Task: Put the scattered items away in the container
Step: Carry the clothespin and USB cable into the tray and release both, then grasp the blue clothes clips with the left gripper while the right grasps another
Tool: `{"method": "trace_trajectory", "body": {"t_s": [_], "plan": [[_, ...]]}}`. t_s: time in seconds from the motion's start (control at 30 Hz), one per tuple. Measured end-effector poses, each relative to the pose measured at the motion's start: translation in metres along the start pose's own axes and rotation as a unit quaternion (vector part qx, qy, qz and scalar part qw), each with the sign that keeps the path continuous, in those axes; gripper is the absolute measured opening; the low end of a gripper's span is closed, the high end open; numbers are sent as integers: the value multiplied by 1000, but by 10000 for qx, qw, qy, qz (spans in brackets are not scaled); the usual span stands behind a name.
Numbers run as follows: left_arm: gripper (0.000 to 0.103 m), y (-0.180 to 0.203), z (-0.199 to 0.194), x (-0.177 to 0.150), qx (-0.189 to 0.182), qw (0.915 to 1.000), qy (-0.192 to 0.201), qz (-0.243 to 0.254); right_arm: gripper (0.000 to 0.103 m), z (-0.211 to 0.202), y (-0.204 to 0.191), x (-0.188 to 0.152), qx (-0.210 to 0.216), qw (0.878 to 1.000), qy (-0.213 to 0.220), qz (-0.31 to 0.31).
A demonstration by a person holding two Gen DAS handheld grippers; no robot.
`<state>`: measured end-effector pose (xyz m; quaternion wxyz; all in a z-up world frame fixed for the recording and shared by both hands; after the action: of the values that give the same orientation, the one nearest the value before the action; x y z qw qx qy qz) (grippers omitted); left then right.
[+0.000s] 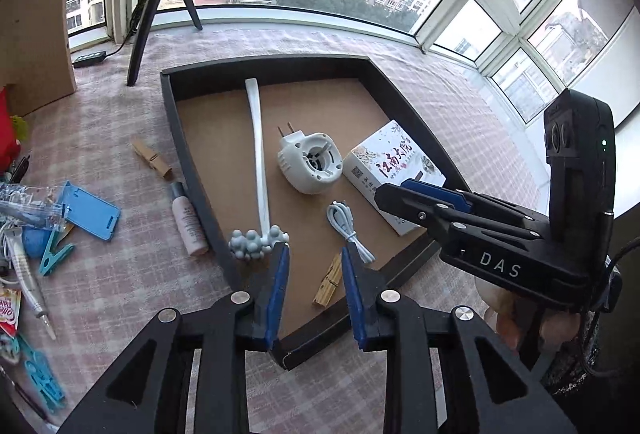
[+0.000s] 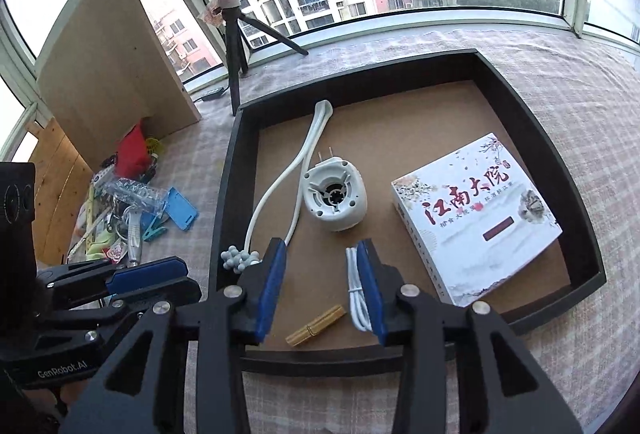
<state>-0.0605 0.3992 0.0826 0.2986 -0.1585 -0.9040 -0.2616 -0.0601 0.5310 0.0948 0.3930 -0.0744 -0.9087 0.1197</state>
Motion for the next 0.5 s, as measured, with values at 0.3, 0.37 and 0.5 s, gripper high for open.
{"method": "trace_trajectory", "body": {"t_s": [0.3, 0.37, 0.5], "plan": [[26, -54, -45, -14, 607, 9979, 204, -52, 37, 13, -57, -4, 549, 9971, -166, -502], [26, -78, -62, -24, 872, 9958, 253, -129, 37, 16, -76, -7, 760, 9949, -233, -619], [25, -138, -103, -53, 1404, 9880, 340, -548, 37, 26, -123, -23, 1223, 9869, -445, -950]]}}
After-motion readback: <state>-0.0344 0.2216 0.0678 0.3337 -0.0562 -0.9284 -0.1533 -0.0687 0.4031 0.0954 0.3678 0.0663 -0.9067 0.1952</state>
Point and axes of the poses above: each gripper's, at about its wrist camera, not at the fingertips, and z roughly the way its jaws point, y to its right, x to its top, the point moved 4 cm from there along z, roughly the way its jaws point, and after that the axes turned 13 degrees about y, right-handed, at the moved point
